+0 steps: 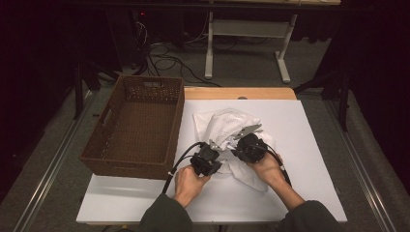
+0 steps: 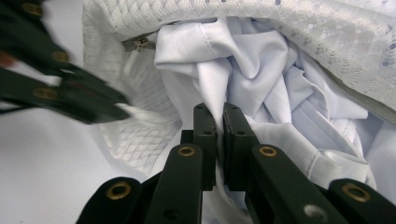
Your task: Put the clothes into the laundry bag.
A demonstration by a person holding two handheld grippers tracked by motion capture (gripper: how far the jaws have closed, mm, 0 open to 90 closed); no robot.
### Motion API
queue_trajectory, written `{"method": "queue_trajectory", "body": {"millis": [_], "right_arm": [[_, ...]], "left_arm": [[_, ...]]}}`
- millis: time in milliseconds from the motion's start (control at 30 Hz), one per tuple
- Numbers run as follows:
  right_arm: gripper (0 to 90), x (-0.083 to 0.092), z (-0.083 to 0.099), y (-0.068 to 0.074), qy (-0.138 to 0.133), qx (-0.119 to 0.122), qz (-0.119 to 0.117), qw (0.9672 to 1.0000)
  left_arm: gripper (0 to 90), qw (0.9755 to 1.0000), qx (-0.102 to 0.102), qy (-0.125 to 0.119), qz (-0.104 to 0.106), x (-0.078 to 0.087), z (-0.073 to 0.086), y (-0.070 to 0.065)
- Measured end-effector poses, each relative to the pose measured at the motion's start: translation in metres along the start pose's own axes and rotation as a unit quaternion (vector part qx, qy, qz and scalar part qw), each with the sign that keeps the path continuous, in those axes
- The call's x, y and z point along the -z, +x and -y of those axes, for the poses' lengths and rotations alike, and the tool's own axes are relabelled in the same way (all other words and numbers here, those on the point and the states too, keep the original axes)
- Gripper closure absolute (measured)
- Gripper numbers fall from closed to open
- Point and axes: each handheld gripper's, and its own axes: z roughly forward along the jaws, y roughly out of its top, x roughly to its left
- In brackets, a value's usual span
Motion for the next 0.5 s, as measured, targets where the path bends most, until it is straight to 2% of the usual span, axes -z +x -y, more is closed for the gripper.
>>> {"method": "queue_trajectory", "body": {"millis": [133,233,367,433,500], "right_arm": [[86.8,0.000,-0.005,0.004,0.002,0.004,0.002,1.0000],[86.8,-0.005,-0.012,0.011,0.014,0.027,0.011,0.9995],[86.9,-0.019,-0.026,0.022,0.031,0.047,0.037,0.9977],[86.9,-0.030,-0.030,0.023,0.033,0.050,0.059,0.9964],[86.9,-0.041,-0.034,0.019,0.036,0.043,0.077,0.9954]], "left_arm": [[90.0,0.9997,-0.006,0.000,0.023,0.011,0.018,-0.004],[90.0,0.9995,-0.006,0.002,0.031,0.014,0.026,-0.005],[90.0,0.9993,-0.011,0.005,0.034,0.018,0.027,-0.006],[90.0,0.9992,-0.019,0.010,0.034,0.018,0.029,-0.008],[90.0,0.9992,-0.020,0.012,0.034,0.019,0.030,-0.007]]}}
